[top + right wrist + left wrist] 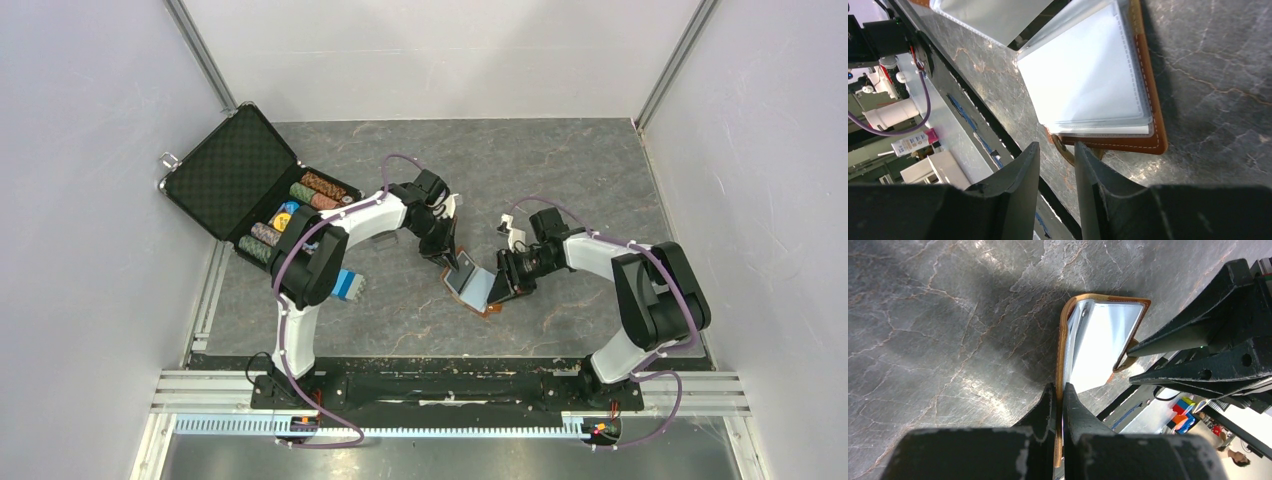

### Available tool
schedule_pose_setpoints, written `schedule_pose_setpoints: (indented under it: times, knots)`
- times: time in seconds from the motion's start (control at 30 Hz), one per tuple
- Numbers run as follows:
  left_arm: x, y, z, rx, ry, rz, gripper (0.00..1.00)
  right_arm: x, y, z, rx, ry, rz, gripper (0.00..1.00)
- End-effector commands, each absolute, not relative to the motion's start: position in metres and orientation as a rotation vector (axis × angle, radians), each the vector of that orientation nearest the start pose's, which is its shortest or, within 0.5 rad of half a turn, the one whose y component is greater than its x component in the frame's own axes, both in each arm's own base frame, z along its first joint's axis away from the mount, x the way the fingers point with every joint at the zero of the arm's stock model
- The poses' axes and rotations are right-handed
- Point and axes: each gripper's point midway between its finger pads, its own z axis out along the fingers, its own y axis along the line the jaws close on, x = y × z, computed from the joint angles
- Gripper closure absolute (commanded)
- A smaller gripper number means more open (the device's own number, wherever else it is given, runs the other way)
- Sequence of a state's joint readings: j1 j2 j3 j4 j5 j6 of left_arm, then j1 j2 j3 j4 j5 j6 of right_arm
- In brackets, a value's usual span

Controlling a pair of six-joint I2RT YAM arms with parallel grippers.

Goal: Put the credit cards into the card holder
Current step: Close the card holder at the center of the board.

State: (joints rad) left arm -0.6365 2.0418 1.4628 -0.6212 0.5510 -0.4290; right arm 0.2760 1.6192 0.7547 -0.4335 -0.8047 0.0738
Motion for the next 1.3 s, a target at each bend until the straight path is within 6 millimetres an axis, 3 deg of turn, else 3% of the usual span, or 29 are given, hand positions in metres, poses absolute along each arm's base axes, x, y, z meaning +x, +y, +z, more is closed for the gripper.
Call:
schedule_pose_setpoints:
  times: [0.0,0.27,0.43,0.77,1.03,1.27]
  knots:
    - [0.294,-0.336,0.065,0.384,2.835,-1.007,0.98,0.191,0.194,0.033,-0.486,2.751,1.289,0.67]
    - [0.298,-0.310,0.070,0.438,2.855,-0.888,0.98,0.192,0.191,0.028,-0.467,2.790,1.251,0.74]
    - [0.297,-0.298,0.073,0.493,2.857,-0.790,0.91,0.195,0.187,0.025,-0.463,2.809,1.199,0.74]
    - [0.277,-0.340,0.096,0.604,2.809,-1.003,0.62,0.197,0.182,0.016,-0.450,2.843,1.145,0.74]
    - [0.254,-0.364,0.103,0.640,2.790,-1.068,0.57,0.204,0.184,0.019,-0.439,2.823,1.139,0.74]
    - [0.252,-0.376,0.123,0.671,2.711,-1.130,0.51,0.202,0.183,0.016,-0.433,2.836,1.132,0.73]
